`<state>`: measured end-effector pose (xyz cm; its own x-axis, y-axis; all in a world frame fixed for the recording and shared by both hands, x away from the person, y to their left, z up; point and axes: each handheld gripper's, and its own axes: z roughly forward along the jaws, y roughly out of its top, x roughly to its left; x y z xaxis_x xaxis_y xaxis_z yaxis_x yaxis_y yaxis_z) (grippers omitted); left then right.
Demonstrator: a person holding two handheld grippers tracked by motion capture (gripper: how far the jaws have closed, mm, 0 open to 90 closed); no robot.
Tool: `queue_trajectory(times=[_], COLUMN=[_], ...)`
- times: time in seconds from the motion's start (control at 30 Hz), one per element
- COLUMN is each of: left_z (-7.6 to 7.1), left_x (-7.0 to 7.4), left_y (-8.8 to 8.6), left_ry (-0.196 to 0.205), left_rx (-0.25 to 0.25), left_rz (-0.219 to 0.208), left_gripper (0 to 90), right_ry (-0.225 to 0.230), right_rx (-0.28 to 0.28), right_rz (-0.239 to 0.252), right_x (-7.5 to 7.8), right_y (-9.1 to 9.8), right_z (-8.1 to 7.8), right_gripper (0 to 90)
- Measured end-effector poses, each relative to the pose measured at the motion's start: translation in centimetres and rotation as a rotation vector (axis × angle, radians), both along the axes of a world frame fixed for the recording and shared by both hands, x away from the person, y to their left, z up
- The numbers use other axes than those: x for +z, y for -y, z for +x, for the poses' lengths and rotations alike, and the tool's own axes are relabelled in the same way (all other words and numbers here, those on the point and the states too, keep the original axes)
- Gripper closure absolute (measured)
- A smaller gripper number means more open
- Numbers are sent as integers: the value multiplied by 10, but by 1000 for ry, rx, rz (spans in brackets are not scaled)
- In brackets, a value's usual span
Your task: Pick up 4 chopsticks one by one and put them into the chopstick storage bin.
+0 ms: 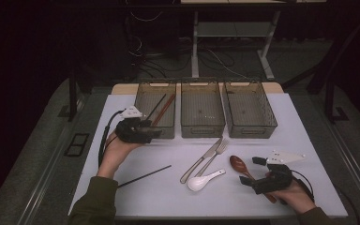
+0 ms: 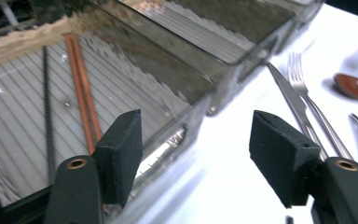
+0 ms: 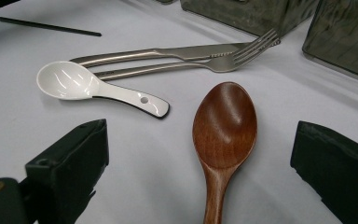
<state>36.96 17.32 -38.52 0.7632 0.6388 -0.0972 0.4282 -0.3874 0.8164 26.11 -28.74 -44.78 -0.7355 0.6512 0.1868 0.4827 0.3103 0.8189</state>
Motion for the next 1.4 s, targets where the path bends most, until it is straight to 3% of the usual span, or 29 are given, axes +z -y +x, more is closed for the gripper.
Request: queue_trajectory(times=[0.5, 0.73, 1.07, 1.4], left_z=[-53, -74, -97, -106], left_x=[-17, -23, -35, -48], left_y=[-11, -24, -38, -47], left_ry=[14, 6, -25, -71], left_rx=[-86, -97, -72, -70], left_rz=[41, 46, 63, 108], left_gripper=[344, 443, 644, 751], right_ry=[3, 3, 4, 5], right_rx=[-1, -3, -4, -3], right_rz=[2, 2, 1, -1], right_x=[1, 1, 1, 1], right_y=[0, 0, 0, 0], right_z=[-1, -1, -1, -1], right_gripper=[40, 40, 40, 40])
